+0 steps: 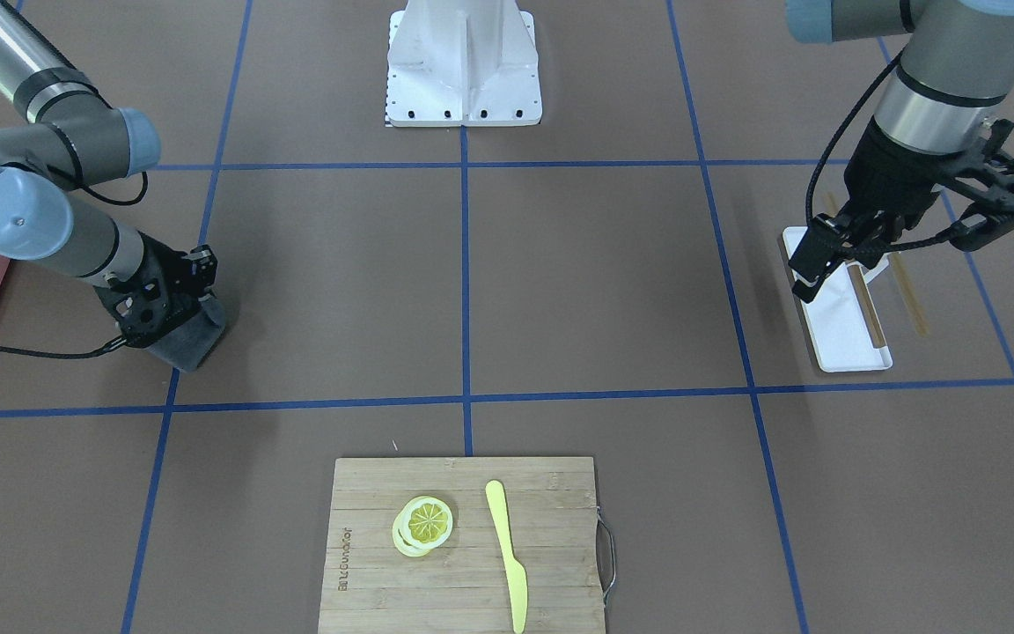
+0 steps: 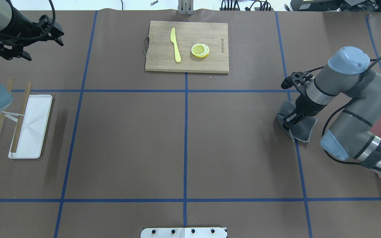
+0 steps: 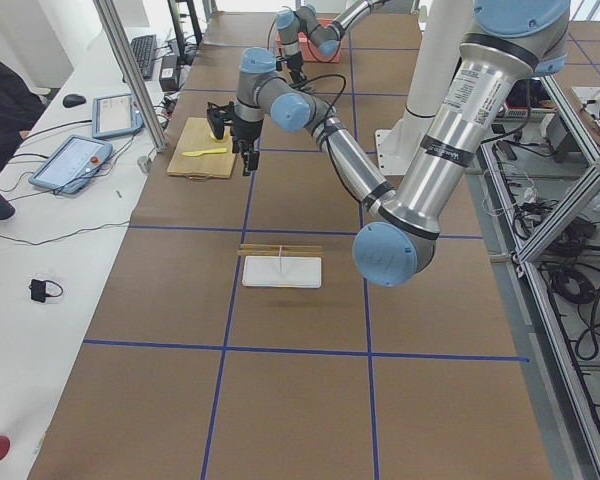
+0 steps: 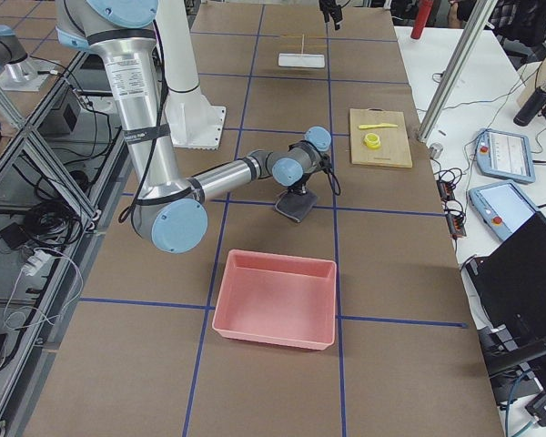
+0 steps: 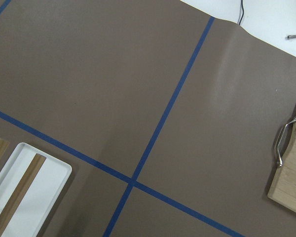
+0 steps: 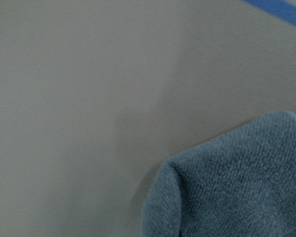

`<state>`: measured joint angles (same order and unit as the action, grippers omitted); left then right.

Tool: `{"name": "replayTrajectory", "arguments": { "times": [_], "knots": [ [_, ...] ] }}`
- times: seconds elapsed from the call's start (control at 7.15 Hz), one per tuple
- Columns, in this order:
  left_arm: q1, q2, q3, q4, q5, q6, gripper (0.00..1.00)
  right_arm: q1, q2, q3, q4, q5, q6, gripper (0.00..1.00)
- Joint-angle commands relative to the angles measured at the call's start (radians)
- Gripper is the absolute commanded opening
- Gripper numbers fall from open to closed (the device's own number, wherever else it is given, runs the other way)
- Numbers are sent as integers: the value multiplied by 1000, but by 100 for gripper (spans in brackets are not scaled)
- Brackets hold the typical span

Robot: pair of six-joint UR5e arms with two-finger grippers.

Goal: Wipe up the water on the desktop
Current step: 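Wipe the table surface with the cloth held in the right gripper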

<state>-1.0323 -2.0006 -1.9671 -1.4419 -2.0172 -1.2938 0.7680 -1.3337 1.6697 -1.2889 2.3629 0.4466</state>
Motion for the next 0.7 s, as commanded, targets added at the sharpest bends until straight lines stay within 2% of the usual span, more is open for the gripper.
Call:
{"name": "replayTrajectory", "arguments": {
  "times": [0.0,0.28,0.56],
  "knots": [
    [-2,0,5,0,0,1,98,-125,-27,115,2,-8,157,0],
    [-3,0,5,0,0,1,98,-243,-48,206,2,-57,285,0],
    [-2,0,5,0,0,1,98,-276,-4,191,2,-149,307,0]
  ]
}}
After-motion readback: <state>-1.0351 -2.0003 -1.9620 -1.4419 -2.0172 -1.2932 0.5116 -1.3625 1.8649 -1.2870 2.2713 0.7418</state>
